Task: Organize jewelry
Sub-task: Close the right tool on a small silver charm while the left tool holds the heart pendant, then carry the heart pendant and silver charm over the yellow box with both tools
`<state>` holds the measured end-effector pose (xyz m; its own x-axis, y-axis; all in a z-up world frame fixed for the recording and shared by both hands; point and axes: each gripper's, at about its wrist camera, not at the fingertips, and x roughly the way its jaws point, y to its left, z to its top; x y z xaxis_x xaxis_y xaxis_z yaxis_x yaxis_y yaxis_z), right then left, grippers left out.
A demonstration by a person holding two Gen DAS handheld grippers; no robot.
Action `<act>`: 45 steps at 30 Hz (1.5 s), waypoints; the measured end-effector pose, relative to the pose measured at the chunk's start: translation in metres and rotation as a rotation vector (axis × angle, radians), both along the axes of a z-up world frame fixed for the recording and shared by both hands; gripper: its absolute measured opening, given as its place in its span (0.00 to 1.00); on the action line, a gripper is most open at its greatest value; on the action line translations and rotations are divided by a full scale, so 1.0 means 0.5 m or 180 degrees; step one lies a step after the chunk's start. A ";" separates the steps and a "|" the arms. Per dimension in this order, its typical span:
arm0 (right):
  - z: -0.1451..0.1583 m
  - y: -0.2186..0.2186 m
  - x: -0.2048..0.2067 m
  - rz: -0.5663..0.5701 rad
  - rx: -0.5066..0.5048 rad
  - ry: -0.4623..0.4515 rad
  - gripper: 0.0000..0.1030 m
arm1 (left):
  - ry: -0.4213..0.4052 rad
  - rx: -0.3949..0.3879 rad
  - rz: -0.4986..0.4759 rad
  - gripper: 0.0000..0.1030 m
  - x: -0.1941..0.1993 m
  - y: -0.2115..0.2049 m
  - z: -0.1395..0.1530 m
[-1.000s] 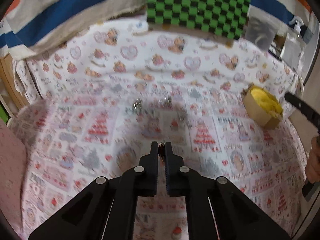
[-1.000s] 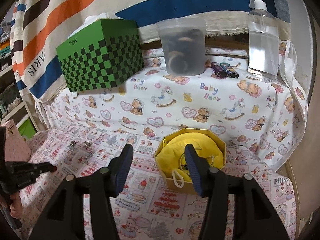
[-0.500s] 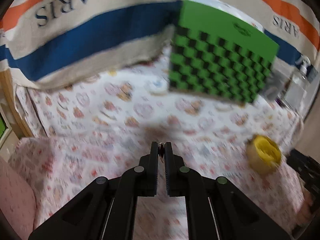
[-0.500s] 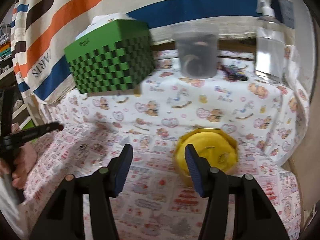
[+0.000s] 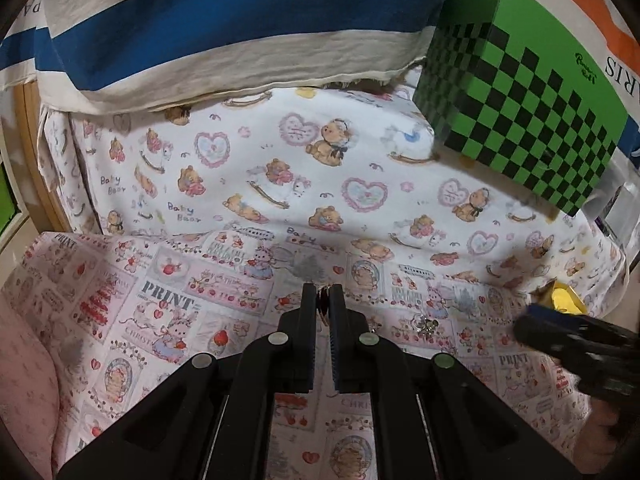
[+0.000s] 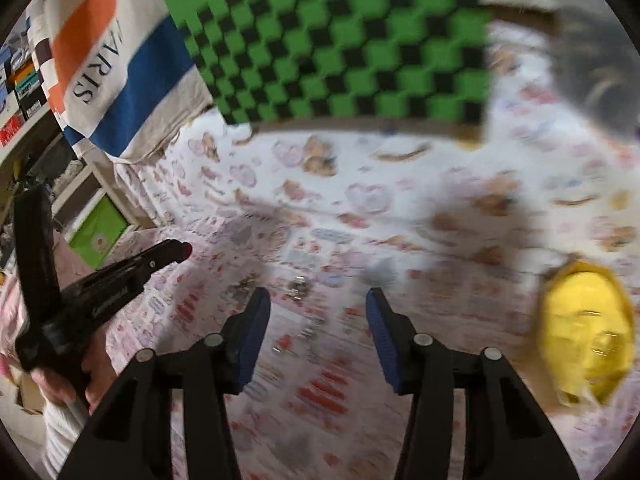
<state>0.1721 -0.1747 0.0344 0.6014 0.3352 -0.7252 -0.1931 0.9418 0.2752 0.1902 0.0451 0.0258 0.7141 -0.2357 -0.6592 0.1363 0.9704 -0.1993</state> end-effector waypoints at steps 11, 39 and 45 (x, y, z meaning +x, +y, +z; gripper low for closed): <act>-0.074 0.059 0.094 -0.0042 0.0008 0.0428 0.28 | 0.0043 -0.0024 0.0093 0.05 0.004 0.013 -0.008; -0.040 -0.070 -0.007 -0.0043 0.0655 0.0471 0.08 | -0.0151 0.0019 0.0150 0.05 -0.017 0.015 0.007; -0.053 -0.090 -0.031 -0.0296 0.0167 0.0460 0.08 | -0.0141 0.0088 0.0094 0.05 -0.019 0.001 0.002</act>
<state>0.1565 -0.2199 0.0079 0.5223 0.3226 -0.7894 -0.0607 0.9374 0.3429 0.1808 0.0456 0.0266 0.7492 -0.1962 -0.6326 0.1156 0.9792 -0.1668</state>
